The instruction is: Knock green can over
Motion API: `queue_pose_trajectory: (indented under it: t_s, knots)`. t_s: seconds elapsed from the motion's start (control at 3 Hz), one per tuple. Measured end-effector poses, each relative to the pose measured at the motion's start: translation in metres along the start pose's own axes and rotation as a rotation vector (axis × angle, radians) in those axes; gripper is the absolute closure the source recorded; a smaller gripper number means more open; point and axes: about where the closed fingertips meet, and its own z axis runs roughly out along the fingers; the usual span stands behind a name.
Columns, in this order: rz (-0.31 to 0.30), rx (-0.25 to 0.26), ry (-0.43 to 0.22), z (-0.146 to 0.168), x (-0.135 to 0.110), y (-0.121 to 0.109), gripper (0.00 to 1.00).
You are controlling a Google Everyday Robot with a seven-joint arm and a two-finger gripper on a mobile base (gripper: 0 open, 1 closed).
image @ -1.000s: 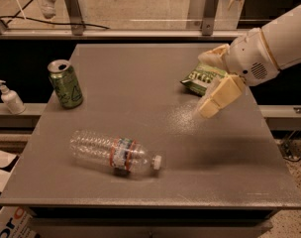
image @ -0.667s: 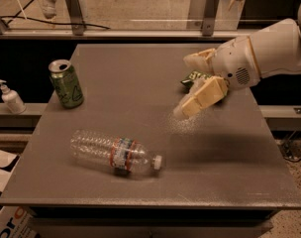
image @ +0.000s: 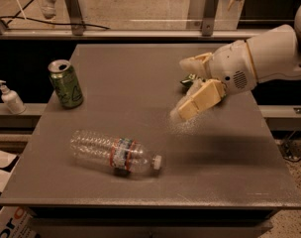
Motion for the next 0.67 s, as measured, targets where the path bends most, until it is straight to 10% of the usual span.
queue_pose_trajectory:
  t_s: [0.67]
  knots:
    - [0.074,0.009,-0.179,0.061,0.002,-0.017,0.00]
